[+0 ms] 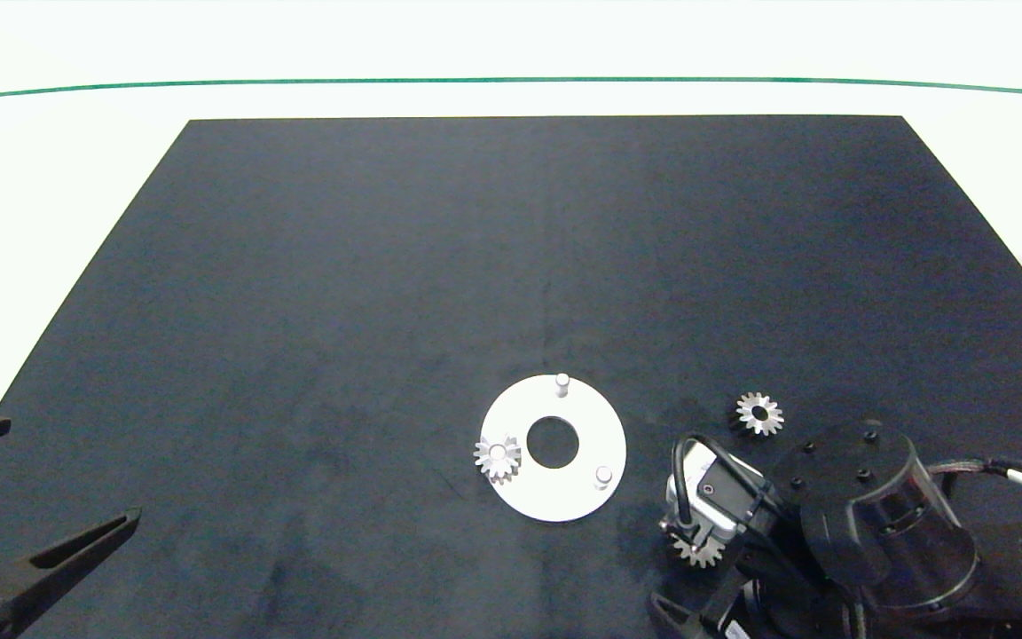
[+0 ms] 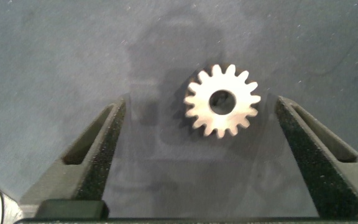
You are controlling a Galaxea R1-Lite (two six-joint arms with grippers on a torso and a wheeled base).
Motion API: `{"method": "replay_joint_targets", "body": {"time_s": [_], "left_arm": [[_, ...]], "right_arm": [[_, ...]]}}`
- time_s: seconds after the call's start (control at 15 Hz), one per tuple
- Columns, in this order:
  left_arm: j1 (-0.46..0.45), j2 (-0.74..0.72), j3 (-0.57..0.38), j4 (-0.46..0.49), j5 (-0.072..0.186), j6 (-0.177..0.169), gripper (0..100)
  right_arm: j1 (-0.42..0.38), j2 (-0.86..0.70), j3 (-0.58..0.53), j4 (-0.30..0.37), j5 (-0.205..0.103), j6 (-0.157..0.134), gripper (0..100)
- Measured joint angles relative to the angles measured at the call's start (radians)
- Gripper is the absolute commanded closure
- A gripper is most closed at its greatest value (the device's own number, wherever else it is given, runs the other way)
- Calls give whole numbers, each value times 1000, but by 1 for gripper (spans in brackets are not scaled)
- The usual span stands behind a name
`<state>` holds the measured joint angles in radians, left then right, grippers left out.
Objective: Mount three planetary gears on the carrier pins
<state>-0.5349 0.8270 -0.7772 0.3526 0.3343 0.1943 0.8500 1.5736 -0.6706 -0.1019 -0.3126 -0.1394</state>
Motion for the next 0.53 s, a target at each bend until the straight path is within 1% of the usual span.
{"method": "replay_joint_targets", "body": {"time_s": [0.13, 0.47, 0.53], "left_arm": [[0, -5, 0, 0, 0, 0, 0], [1, -13, 1, 0, 0, 0, 0], [1, -13, 1, 0, 0, 0, 0]], "right_arm": [[-10, 9, -7, -9, 0, 0, 12], [-14, 17, -23, -8, 0, -1, 21], [-14, 18, -26, -8, 0, -1, 24]]}}
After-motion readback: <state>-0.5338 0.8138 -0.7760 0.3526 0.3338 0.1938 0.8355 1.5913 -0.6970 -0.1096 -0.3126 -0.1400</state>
